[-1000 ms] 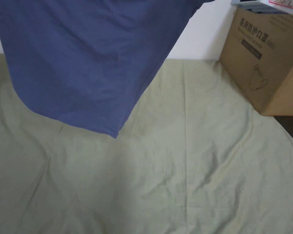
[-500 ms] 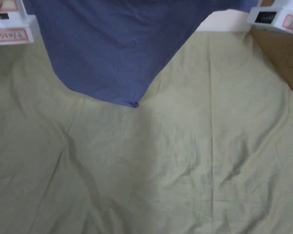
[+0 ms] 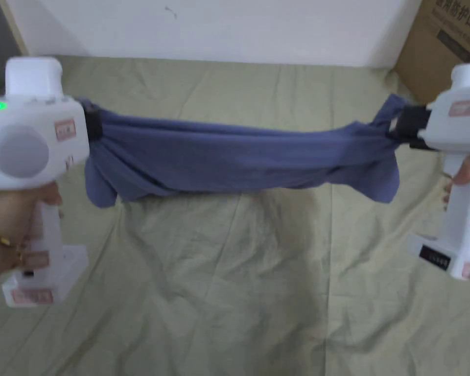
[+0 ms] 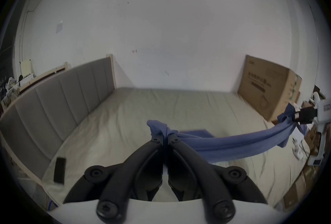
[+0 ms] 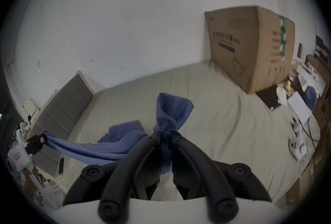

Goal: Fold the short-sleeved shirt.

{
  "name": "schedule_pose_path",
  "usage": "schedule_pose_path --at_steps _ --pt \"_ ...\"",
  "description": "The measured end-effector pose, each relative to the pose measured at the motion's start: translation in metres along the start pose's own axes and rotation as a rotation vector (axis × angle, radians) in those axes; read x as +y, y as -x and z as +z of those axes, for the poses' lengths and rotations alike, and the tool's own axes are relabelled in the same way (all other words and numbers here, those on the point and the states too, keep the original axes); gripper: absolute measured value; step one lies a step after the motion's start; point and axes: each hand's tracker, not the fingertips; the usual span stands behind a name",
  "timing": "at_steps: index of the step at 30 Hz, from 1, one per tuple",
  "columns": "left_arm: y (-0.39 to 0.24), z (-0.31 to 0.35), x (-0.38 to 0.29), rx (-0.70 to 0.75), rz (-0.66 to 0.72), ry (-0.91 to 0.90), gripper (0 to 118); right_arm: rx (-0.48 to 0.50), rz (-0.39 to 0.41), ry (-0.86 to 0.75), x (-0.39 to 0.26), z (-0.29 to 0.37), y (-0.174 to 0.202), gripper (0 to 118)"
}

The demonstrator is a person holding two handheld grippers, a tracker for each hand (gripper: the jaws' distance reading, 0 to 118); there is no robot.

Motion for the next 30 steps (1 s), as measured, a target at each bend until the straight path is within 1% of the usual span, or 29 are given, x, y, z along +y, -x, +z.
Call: schedule_pose_path --at_steps 2,6,8,10,15,19,23,24,25,26,27,28,29,30 --pt "0.000 0.014 -0.041 -0.011 0.027 0.054 2 -0.007 0.009 0.029 -0.038 0.014 -0.013 11" --pt "-0.007 0.038 -0.116 -0.011 0.054 0.173 2 -0.037 -0.028 0.149 -0.112 0.030 -0.035 11" --pt "-0.010 0.046 -0.141 -0.006 0.055 0.224 2 -0.064 -0.033 0.206 -0.146 0.034 -0.042 11" --pt "-0.013 0.056 -0.162 0.014 0.041 0.247 2 -0.065 -0.047 0.243 -0.173 0.037 -0.048 11" --pt "-0.010 0.077 -0.185 0.041 0.048 0.321 2 -0.071 -0.055 0.320 -0.217 0.043 -0.062 11" --pt "-0.012 0.088 -0.193 0.064 0.042 0.407 2 -0.067 -0.053 0.362 -0.235 0.051 -0.067 11" --pt "-0.010 0.090 -0.204 0.101 0.000 0.480 2 -0.076 -0.020 0.390 -0.245 0.060 -0.064 11" --pt "-0.009 0.090 -0.206 0.108 0.000 0.501 6 -0.079 -0.013 0.394 -0.247 0.062 -0.063 12" --pt "-0.007 0.090 -0.207 0.123 0.004 0.516 16 -0.087 -0.009 0.394 -0.247 0.063 -0.062 22" --pt "-0.005 0.091 -0.208 0.141 0.018 0.516 49 -0.098 -0.006 0.391 -0.246 0.065 -0.062 46" --pt "0.007 0.083 -0.213 0.191 0.034 0.522 80 -0.117 0.000 0.390 -0.244 0.066 -0.062 68" --pt "0.013 0.084 -0.212 0.224 0.057 0.511 100 -0.136 0.013 0.399 -0.241 0.067 -0.064 92" --pt "0.019 0.086 -0.208 0.234 0.085 0.482 101 -0.144 0.029 0.391 -0.239 0.069 -0.064 113" --pt "0.026 0.092 -0.201 0.244 0.120 0.424 102 -0.157 0.046 0.370 -0.236 0.073 -0.064 117"
